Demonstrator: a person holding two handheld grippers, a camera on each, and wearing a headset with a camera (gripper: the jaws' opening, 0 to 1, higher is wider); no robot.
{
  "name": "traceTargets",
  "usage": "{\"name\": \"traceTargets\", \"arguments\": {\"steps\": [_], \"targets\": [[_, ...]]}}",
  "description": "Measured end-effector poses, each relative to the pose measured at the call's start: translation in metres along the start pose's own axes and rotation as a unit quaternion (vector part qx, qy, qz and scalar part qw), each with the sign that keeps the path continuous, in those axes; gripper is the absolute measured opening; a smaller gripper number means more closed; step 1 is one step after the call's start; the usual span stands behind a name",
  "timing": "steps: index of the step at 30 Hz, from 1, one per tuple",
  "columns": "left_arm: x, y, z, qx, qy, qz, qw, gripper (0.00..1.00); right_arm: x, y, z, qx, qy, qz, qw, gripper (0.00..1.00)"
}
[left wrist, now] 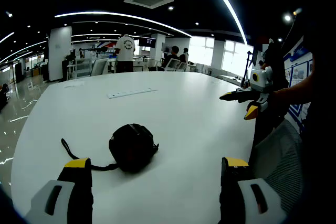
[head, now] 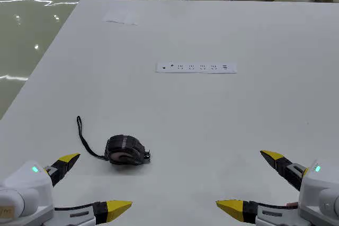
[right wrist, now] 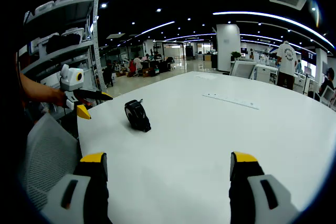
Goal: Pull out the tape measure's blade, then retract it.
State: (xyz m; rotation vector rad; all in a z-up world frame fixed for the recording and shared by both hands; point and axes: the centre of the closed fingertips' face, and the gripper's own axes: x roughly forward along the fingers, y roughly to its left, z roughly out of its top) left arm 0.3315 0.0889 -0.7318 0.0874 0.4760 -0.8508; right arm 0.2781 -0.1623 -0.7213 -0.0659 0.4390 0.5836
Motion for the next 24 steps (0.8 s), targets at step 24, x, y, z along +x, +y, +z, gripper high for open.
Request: {"name": "traceTargets", "arguments": {"steps": [24], "targets": [[0.0026, -0.0006, 0.0019, 0.012, 0.005, -0.006, 0.9999, 1.0, -0.0033, -0.003, -0.0044, -0.002, 0.009, 0.004, 0.9999, 1.0]]}}
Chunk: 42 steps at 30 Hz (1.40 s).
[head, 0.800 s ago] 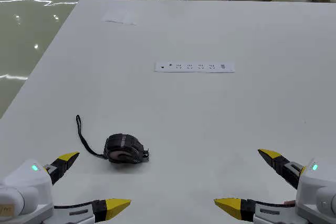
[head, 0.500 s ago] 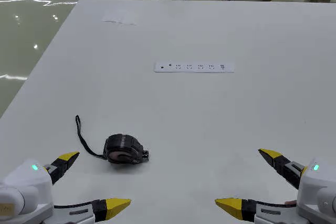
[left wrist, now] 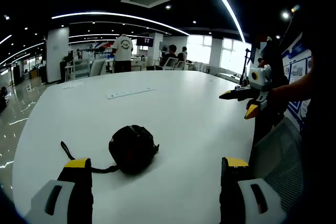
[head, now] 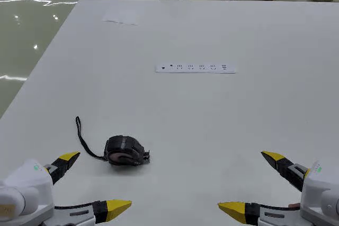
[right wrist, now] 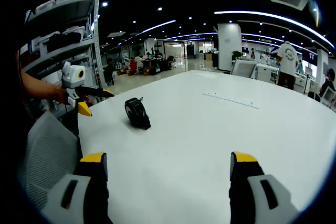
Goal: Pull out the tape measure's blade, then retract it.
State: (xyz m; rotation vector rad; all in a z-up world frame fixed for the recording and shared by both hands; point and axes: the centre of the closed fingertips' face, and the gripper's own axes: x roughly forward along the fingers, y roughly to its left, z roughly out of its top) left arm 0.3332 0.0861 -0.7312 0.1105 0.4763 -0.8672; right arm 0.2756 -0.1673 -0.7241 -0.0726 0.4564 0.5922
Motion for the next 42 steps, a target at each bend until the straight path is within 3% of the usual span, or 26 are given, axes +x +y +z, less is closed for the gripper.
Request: {"name": "traceTargets", "arguments": {"steps": [10, 25, 42], "targets": [[0.003, 0.005, -0.001, 0.009, 0.015, -0.011, 0.9998, 0.96, 0.003, -0.001, -0.002, -0.008, 0.012, 0.011, 0.9998, 0.99], [0.014, 0.012, 0.005, 0.036, 0.032, -0.032, 0.9983, 0.9, 0.016, -0.006, 0.001, -0.029, 0.028, 0.034, 0.9986, 0.95], [0.031, 0.022, 0.0, 0.076, 0.075, -0.068, 0.992, 0.83, 0.038, 0.001, 0.001, -0.057, 0.047, 0.08, 0.994, 0.86]]}}
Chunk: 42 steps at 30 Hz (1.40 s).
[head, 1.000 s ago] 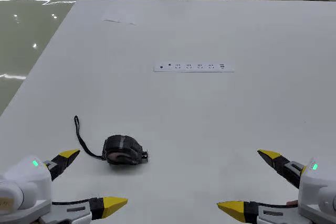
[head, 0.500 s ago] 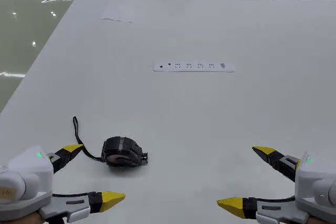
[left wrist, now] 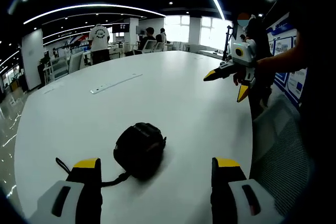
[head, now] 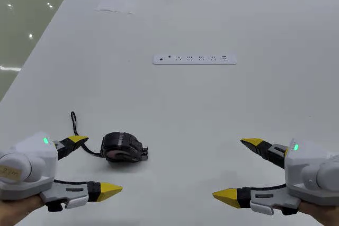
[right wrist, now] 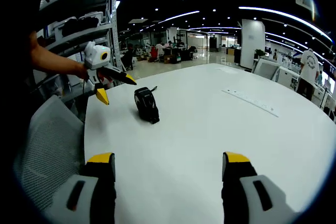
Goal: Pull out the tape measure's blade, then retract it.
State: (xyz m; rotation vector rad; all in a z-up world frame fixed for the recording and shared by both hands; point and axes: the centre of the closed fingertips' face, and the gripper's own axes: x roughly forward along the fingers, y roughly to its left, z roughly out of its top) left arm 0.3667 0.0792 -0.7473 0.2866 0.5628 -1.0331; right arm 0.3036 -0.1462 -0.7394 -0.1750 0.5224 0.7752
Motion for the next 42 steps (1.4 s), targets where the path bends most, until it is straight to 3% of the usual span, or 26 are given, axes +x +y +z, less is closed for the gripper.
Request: {"name": "traceTargets", "arguments": {"steps": [3, 9, 28, 36, 42], "targets": [[0.0, 0.0, 0.0, 0.001, 0.001, -0.001, 1.0, 0.82, 0.0, 0.0, 0.0, -0.001, 0.0, 0.001, 1.0, 0.84], [0.008, 0.01, 0.0, 0.032, 0.025, -0.021, 0.999, 0.77, 0.015, 0.0, 0.006, -0.023, 0.007, 0.027, 0.9993, 0.81], [0.026, 0.015, -0.009, 0.075, 0.062, -0.061, 0.9934, 0.66, 0.054, 0.003, 0.013, -0.054, 0.016, 0.07, 0.996, 0.69], [0.033, 0.018, -0.012, 0.098, 0.084, -0.078, 0.9885, 0.59, 0.069, 0.004, 0.016, -0.069, 0.021, 0.083, 0.994, 0.62], [0.041, 0.019, -0.015, 0.127, 0.102, -0.094, 0.9821, 0.54, 0.084, 0.007, 0.019, -0.08, 0.026, 0.098, 0.9917, 0.57]]}}
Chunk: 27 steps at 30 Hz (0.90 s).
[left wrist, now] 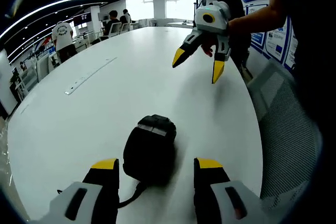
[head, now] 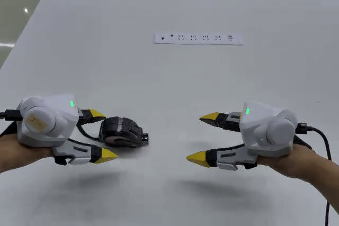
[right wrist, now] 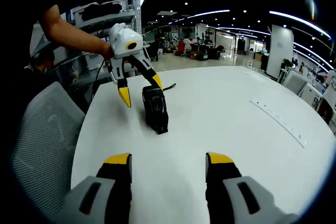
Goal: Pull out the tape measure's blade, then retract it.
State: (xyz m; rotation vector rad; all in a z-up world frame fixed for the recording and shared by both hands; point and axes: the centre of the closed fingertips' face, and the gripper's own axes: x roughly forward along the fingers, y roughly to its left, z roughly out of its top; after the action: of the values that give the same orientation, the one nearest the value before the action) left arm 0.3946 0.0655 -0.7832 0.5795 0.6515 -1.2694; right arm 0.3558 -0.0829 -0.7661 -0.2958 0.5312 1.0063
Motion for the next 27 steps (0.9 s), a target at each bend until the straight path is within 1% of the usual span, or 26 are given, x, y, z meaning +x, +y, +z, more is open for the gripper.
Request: {"name": "traceTargets", "arguments": {"steps": [7, 8, 9, 10, 11, 14, 17, 20, 25, 27], "targets": [[0.002, 0.0, -0.001, 0.006, 0.006, -0.003, 1.0, 0.48, 0.003, 0.0, 0.001, -0.002, 0.001, 0.003, 1.0, 0.54], [0.004, 0.001, -0.003, 0.012, 0.01, -0.008, 0.9998, 0.46, 0.008, 0.001, 0.002, -0.007, 0.003, 0.01, 0.9999, 0.53], [0.007, 0.002, -0.005, 0.022, 0.021, -0.015, 0.9994, 0.45, 0.015, 0.001, 0.002, -0.026, 0.01, 0.02, 0.9994, 0.53], [0.007, 0.002, -0.005, 0.024, 0.023, -0.016, 0.9993, 0.44, 0.016, 0.002, 0.002, -0.034, 0.012, 0.023, 0.9991, 0.53], [0.01, 0.004, -0.006, 0.036, 0.031, -0.023, 0.9986, 0.44, 0.025, 0.006, 0.001, -0.053, 0.021, 0.039, 0.9976, 0.52], [0.012, 0.006, -0.007, 0.044, 0.038, -0.031, 0.9978, 0.41, 0.032, 0.007, 0.001, -0.056, 0.024, 0.045, 0.9971, 0.5], [0.014, 0.007, -0.008, 0.059, 0.052, -0.039, 0.9962, 0.38, 0.039, 0.007, 0.002, -0.061, 0.027, 0.049, 0.9966, 0.46], [0.017, 0.008, -0.008, 0.071, 0.06, -0.045, 0.9946, 0.35, 0.045, 0.006, 0.002, -0.062, 0.028, 0.053, 0.9963, 0.45], [0.021, 0.009, -0.009, 0.082, 0.068, -0.056, 0.9927, 0.33, 0.054, 0.005, 0.003, -0.062, 0.03, 0.059, 0.9959, 0.42], [0.022, 0.01, -0.009, 0.088, 0.071, -0.058, 0.9919, 0.31, 0.06, 0.005, 0.004, -0.068, 0.032, 0.062, 0.9953, 0.41]]}}
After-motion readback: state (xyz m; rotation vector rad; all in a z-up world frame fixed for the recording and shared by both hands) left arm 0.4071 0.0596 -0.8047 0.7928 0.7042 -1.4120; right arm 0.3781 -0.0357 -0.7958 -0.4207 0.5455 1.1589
